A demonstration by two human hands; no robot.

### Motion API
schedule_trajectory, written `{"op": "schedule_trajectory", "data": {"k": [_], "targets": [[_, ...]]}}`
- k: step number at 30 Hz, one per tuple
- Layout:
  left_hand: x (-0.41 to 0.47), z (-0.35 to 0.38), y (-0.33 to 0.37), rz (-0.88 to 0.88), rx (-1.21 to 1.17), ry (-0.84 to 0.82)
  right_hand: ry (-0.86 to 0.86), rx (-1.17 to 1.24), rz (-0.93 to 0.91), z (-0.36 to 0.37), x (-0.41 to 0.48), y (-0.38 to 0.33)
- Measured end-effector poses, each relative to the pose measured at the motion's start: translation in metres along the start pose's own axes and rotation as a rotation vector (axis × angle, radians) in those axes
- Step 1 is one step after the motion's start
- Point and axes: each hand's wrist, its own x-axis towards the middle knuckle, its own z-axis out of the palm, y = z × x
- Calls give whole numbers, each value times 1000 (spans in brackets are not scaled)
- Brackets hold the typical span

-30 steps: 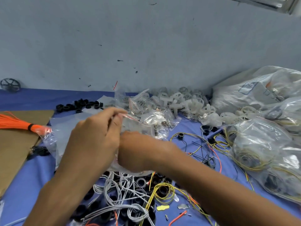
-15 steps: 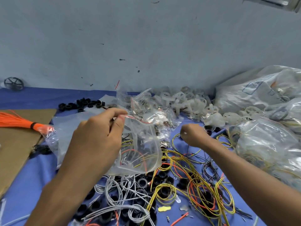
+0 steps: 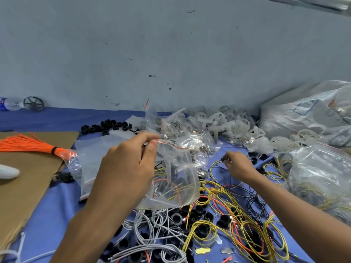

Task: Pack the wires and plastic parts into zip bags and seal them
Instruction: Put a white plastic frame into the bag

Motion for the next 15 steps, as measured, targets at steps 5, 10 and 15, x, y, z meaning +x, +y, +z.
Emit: {"op": "schedule_trajectory", "data": {"k": [5,10,15], "targets": [[1,1,0,-16,0,0,554,552,-372,-68,-64,-72],[0,-2,2,-23,14,11,791,455,-921,-89,-159,-129],[0,-5,2,-16,13,-2,312,304,-859,-74,-150,-125]]}}
